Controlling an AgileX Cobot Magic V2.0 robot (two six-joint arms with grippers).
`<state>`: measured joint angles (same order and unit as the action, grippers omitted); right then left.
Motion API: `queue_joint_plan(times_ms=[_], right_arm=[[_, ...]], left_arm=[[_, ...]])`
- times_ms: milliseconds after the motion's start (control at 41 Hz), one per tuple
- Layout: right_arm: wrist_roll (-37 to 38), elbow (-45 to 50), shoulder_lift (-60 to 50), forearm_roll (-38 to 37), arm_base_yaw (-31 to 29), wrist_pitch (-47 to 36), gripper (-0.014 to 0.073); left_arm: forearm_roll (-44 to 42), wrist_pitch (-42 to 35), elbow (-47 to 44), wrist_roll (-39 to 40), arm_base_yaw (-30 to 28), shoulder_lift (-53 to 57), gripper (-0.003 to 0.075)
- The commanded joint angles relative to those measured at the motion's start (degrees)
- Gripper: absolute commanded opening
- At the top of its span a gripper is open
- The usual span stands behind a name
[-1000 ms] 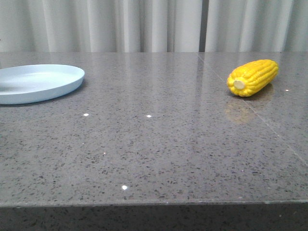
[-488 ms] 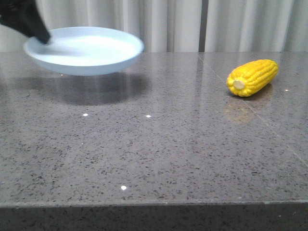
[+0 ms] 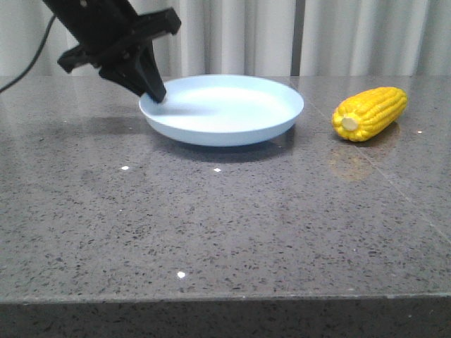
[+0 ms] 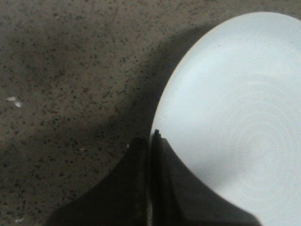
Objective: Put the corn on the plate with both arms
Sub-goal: 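Push the pale blue plate with the left gripper toward the table center, then lift the left gripper away from the plate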
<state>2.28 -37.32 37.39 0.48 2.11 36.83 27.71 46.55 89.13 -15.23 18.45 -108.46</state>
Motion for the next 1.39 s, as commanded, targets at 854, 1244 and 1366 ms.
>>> queue_joint_plan(times_ms=[854,1244,1366], right_arm=[[-0.58,-7.51,4.37,1.14,-0.29,3.41,0.0624],[-4.22,-14.75,15.82,6.53,0.3,14.22,0.0624],[-5.95,-17.92,19.66,10.49,2.13,14.77,0.0624]], left_arm=[[-14.15,-0.14,-3.45,1.56,2.95,20.68,0.0386],[-16.56,-4.21,-27.47,1.56,6.07,45.37,0.0386],[-16.56,-4.2,-32.39,1.56,6.07,50.67,0.0386]])
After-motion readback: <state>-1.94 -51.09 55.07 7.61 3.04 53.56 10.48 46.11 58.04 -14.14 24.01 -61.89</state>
